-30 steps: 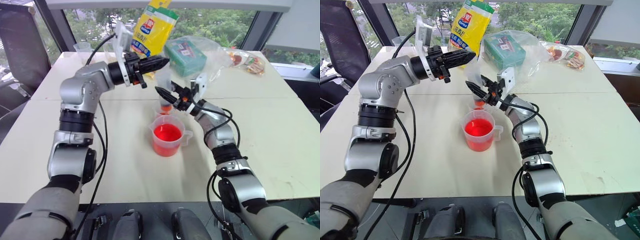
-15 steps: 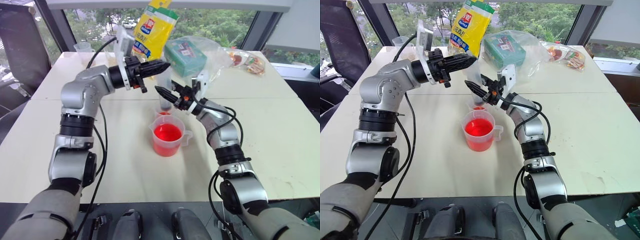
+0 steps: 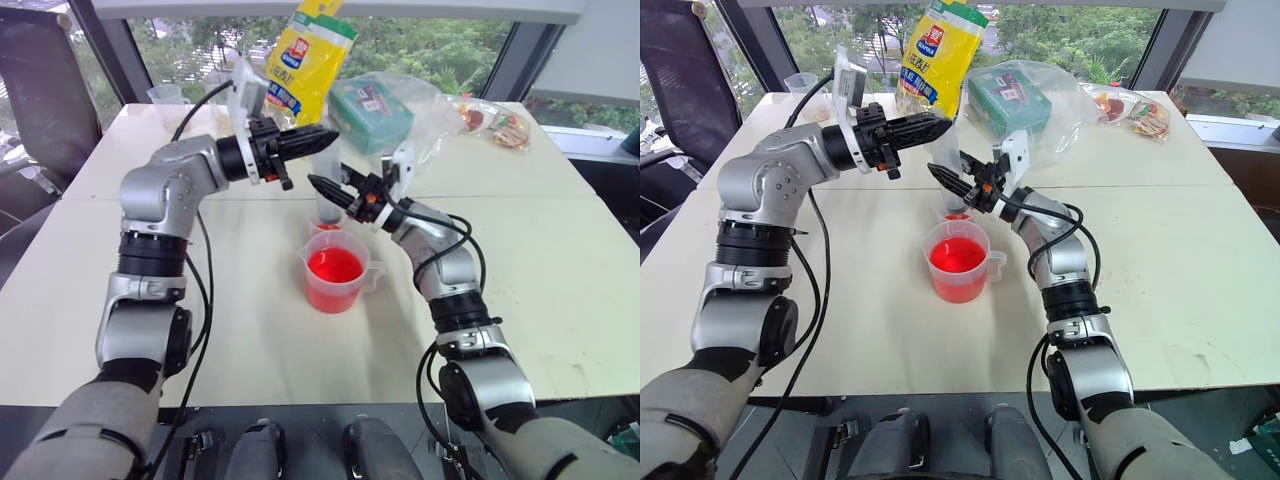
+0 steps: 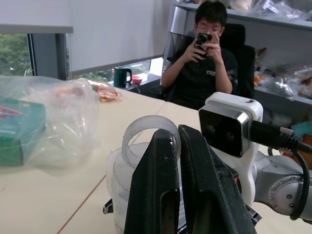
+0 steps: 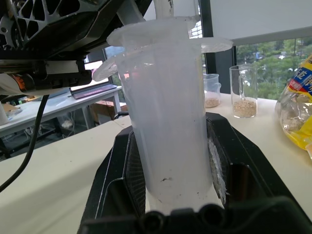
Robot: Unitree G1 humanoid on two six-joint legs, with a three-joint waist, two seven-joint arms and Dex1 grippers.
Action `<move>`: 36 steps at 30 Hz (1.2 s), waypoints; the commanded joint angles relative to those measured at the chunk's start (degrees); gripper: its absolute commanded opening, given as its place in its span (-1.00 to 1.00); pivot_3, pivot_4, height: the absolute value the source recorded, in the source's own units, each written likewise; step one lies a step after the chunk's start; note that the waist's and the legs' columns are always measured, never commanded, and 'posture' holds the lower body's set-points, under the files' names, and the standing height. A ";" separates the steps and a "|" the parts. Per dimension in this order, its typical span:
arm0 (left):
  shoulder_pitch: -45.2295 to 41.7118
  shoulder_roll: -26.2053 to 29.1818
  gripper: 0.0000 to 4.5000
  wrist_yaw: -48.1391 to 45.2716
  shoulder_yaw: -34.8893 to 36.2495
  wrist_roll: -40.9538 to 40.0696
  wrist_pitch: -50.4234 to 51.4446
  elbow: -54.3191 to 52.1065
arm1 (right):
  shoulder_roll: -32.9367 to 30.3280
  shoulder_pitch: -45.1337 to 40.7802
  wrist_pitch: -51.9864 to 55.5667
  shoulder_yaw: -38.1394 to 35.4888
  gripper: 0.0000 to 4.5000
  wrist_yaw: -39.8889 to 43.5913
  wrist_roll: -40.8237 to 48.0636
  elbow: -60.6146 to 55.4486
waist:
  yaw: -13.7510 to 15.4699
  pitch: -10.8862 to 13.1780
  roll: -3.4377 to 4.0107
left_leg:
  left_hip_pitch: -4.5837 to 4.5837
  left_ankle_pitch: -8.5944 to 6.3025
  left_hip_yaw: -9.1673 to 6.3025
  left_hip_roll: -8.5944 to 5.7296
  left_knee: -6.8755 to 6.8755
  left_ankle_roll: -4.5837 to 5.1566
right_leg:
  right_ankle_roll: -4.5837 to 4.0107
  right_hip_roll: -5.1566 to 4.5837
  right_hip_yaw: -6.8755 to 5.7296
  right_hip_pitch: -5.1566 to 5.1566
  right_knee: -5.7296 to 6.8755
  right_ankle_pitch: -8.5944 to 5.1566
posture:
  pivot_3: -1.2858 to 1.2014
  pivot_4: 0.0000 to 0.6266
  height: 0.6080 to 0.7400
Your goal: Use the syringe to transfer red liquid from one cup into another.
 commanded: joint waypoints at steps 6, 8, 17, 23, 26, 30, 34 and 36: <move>1.07 3.47 0.33 0.06 0.93 -2.11 4.18 -3.90 | 0.87 -1.57 -0.93 -1.03 -0.40 -0.54 3.00 -4.38 | -0.02 0.00 0.00 | 0.00 0.00 0.00 0.00 0.00 0.00 | 0.00 0.00 0.00 0.00 0.01 0.00 | 0.03 -0.52 1.00; 1.29 4.62 0.76 0.37 1.58 -2.64 4.68 -4.88 | 0.80 -1.53 -0.95 -0.93 -0.40 -0.60 3.09 -4.26 | -0.04 0.00 0.00 | 0.00 0.00 -0.01 0.01 0.00 0.00 | 0.00 0.01 0.00 0.00 0.01 0.00 | 0.03 -0.52 1.00; 7.08 13.12 0.98 -0.06 4.47 -7.02 10.75 -14.13 | 0.11 -1.66 -1.05 -1.19 -0.40 -1.13 3.45 -3.87 | -0.05 0.00 0.00 | 0.00 -0.07 -0.02 0.01 -0.01 0.12 | 0.00 -0.01 0.01 -0.03 0.04 0.00 | 0.03 -0.52 1.00; 12.64 15.84 0.98 -0.37 3.47 -7.24 11.03 -19.26 | -0.65 -2.74 0.32 -1.90 -0.40 -2.00 4.51 -5.33 | 0.09 0.00 0.00 | 0.00 -0.08 -0.03 0.00 0.01 0.14 | 0.00 -0.04 0.00 0.00 0.05 0.00 | 0.03 -0.52 1.00; 13.70 16.62 0.98 -0.75 2.83 -6.57 10.04 -19.98 | -1.64 -4.17 2.83 -2.71 -0.40 -3.26 5.90 -7.66 | 0.03 0.00 0.00 | 0.00 -0.08 -0.03 0.00 0.01 0.15 | 0.00 -0.03 -0.01 0.00 0.06 0.00 | 0.03 -0.52 1.00; 15.17 17.01 0.98 -1.18 2.82 -7.24 9.93 -21.59 | -4.06 -7.55 10.65 -5.90 -0.40 -8.53 9.52 -12.81 | 0.00 0.00 0.01 | 0.00 -0.09 -0.03 0.01 -0.01 0.15 | 0.00 -0.03 -0.01 -0.02 0.06 0.00 | 0.03 -0.52 1.00; 16.84 16.74 0.98 -1.23 3.43 -8.33 10.11 -23.17 | -10.61 -10.58 24.68 -8.00 -0.40 -14.96 10.75 -16.71 | 0.18 0.00 0.00 | -0.01 -0.09 -0.04 0.01 -0.01 0.16 | 0.00 -0.06 -0.01 -0.02 0.05 0.00 | 0.03 -0.52 1.00; 17.49 16.50 0.98 -1.11 3.71 -9.17 10.32 -23.74 | -14.76 -12.00 34.92 -8.71 -0.40 -17.35 12.18 -17.47 | 0.25 0.00 0.00 | -0.01 -0.11 -0.05 0.00 -0.01 0.19 | 0.00 -0.08 -0.02 0.02 0.00 0.00 | 0.03 -0.52 1.00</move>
